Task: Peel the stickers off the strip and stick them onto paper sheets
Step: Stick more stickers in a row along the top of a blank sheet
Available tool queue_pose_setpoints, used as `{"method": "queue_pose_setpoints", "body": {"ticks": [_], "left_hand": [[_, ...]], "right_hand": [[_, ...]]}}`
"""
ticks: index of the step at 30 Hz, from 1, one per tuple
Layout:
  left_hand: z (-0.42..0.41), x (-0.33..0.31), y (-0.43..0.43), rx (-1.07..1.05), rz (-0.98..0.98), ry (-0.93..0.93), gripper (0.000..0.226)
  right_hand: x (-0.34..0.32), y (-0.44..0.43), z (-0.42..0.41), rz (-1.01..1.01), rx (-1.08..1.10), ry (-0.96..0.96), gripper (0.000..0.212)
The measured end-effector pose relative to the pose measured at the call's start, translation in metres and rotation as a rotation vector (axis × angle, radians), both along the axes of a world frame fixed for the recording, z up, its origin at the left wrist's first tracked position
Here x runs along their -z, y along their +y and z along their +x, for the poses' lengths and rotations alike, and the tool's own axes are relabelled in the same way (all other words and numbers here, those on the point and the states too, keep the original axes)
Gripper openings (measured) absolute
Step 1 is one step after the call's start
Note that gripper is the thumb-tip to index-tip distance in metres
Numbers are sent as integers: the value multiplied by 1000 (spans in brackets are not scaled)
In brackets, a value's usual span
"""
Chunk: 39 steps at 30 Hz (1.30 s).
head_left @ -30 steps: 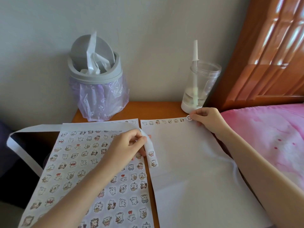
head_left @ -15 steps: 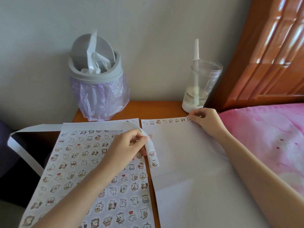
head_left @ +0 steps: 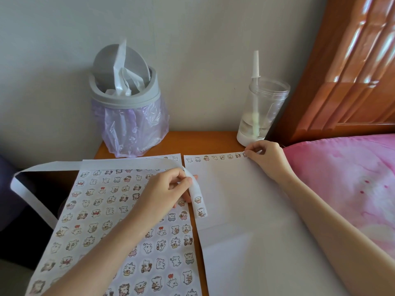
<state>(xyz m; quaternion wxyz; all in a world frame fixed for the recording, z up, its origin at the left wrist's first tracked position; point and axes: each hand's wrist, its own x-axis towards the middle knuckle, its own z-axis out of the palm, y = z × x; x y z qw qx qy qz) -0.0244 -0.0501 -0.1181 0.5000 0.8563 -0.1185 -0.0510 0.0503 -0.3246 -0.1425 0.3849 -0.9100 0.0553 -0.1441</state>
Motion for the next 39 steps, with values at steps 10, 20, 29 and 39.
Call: {"method": "queue_pose_setpoints", "body": {"ticks": [10,20,29,39], "left_hand": [[1,0,0,-5,1,13,23],[-1,-3,-1,-1,-2,20,23],[-2,-4,-1,-7,-6,28,22],[0,-1,-1,-6,11,20,25]], "right_hand": [[2,2,-2,-48,16,-16,8],[4,3,-4,-72,20,-68,7],[6,2,-1,-115,38,-89,14],[1,7,-6,-130,57,-70,12]]}}
